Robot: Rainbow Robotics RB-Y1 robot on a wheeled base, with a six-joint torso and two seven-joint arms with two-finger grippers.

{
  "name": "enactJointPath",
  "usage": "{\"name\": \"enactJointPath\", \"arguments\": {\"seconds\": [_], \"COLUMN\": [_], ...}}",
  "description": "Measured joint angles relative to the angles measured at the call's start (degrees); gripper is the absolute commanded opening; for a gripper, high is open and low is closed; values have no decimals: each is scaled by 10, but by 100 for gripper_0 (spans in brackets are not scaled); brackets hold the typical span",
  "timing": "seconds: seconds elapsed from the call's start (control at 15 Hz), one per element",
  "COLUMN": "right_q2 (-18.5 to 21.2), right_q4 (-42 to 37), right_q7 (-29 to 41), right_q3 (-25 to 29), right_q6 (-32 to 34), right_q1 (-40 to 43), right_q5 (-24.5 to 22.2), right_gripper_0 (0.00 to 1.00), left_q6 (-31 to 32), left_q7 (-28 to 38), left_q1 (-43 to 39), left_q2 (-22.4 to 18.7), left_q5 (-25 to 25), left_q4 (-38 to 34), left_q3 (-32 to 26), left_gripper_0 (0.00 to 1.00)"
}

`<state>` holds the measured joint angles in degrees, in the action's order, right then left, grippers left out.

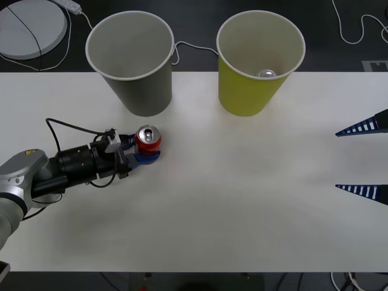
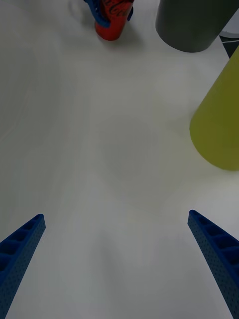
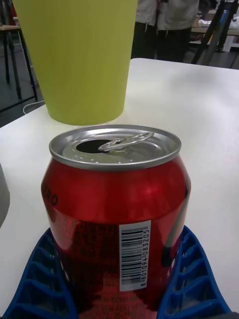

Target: Put the can into the green bin and the plastic bottle into the gray bin

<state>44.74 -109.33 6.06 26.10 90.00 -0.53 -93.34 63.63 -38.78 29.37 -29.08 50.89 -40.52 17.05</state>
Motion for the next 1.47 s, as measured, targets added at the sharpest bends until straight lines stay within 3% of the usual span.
{"name": "enactJointPath", "arguments": {"seconds": [0.2,0.53,1.13,1.47], "right_q2": [0,0,0,0], "right_q4": [0,0,0,0], "right_q7": [0,0,0,0], "right_q3": [0,0,0,0], "right_q6": [0,0,0,0], "right_q1": [0,0,0,0], "right_q5": [0,0,0,0], "right_gripper_0": [100,100,100,100], "left_q6": [1,24,23,51], "left_q7": [24,145,396,538], "left_q1": [0,-8,-80,-119], "left_q2": [-22,-83,-245,-310], "left_q5": [20,75,198,272], "left_q4": [-21,-96,-357,-485], "left_q3": [0,0,-42,-103], "left_gripper_0": [0,0,0,0]}}
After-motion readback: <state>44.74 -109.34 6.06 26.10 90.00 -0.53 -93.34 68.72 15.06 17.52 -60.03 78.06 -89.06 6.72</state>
